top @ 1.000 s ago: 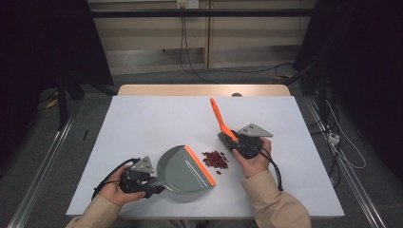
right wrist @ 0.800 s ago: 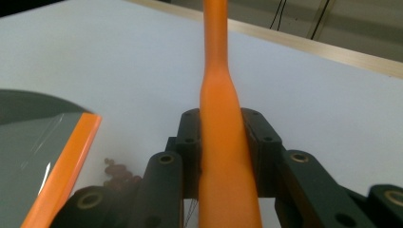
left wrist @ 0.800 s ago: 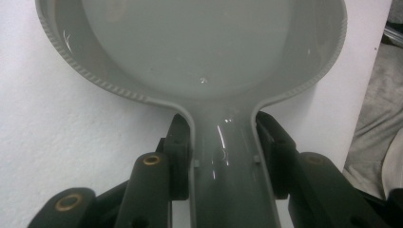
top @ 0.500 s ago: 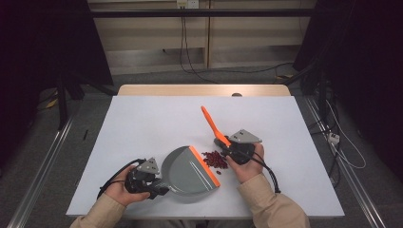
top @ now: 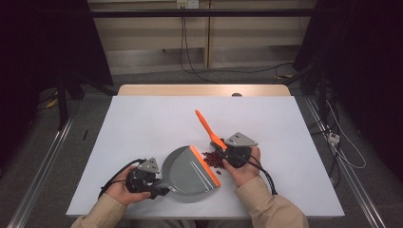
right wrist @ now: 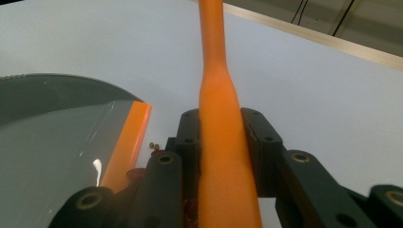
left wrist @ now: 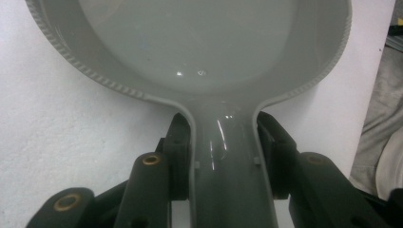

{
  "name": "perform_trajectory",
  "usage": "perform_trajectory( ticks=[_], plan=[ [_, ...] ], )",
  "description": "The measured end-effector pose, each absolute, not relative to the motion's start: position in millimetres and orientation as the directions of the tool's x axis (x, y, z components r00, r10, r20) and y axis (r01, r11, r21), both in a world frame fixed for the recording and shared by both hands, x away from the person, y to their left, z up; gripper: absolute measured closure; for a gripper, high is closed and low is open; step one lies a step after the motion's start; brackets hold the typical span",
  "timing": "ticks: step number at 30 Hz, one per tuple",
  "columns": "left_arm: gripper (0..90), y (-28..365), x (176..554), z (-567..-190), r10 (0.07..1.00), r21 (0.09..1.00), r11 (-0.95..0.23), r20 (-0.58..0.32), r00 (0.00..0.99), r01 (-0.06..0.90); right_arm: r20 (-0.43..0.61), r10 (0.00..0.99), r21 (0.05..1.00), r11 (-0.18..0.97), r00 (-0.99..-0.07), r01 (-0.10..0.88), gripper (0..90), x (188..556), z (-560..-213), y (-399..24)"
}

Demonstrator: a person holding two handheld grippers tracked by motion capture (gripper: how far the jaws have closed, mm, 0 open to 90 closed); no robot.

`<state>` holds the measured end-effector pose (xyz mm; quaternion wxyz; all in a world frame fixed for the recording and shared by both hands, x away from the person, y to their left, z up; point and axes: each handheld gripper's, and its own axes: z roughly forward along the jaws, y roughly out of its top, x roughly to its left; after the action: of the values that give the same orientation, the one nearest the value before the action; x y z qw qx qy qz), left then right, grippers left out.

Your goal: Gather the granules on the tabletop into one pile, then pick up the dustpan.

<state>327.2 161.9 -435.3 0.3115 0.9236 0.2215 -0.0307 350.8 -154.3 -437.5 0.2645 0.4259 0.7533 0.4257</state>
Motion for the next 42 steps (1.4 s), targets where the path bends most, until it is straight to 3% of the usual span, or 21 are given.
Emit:
perform_trajectory(
  ticks=[7,10,16,42],
  plan=[
    [52.8,170.4,324.5,-433.0,0.412,0.567,-0.696,-0.187,0.892,0.441,-0.038,0.866,0.867,0.277,-0.498,0.414,71.1,350.8,-437.4,-155.0],
    [52.5,172.1,323.8,-429.3,0.417,0.563,-0.704,-0.166,0.894,0.433,-0.038,0.867,0.867,0.276,-0.497,0.414,71.2,351.0,-437.4,-155.0],
    [61.6,168.8,321.2,-426.1,0.421,0.560,-0.703,-0.168,0.891,0.438,-0.034,0.870,0.869,0.269,-0.492,0.416,71.2,350.4,-437.6,-155.1],
    [62.5,164.0,323.8,-423.9,0.428,0.547,-0.705,-0.179,0.886,0.452,-0.028,0.873,0.868,0.262,-0.486,0.421,71.1,348.9,-437.6,-151.3]
  ],
)
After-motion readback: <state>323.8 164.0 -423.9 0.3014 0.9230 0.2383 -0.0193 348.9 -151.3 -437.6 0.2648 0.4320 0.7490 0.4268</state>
